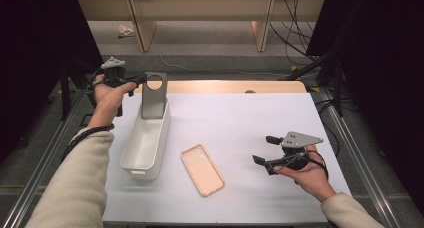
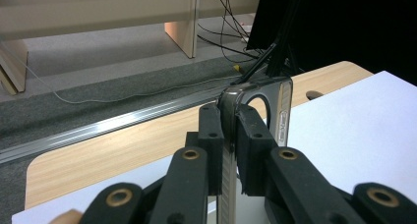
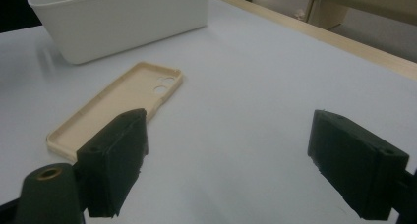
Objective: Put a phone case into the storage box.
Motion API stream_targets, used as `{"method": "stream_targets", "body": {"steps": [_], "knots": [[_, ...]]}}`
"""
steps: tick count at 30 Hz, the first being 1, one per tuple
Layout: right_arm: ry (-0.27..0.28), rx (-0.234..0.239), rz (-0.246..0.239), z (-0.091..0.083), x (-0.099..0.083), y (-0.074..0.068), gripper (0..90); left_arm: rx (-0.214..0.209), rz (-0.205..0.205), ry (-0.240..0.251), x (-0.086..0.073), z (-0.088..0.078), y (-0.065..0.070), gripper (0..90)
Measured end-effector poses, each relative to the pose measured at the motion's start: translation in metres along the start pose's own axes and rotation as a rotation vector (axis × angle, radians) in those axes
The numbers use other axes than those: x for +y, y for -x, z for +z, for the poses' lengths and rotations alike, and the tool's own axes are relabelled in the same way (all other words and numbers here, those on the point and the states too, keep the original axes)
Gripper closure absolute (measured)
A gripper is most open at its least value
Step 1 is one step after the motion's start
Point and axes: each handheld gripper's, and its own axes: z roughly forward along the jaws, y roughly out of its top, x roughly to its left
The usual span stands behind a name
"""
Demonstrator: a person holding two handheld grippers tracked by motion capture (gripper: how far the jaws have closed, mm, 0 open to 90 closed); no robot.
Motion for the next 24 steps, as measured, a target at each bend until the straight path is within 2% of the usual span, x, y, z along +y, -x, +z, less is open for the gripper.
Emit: {"method": "stream_targets", "body": {"steps": [24], "knots": [[0.0,0.002,-0.001,0.0002,-0.0002,0.0002,16.7,0.009,-0.01,-0.008,-0.0071,0.0063,-0.0036,82.0]]}}
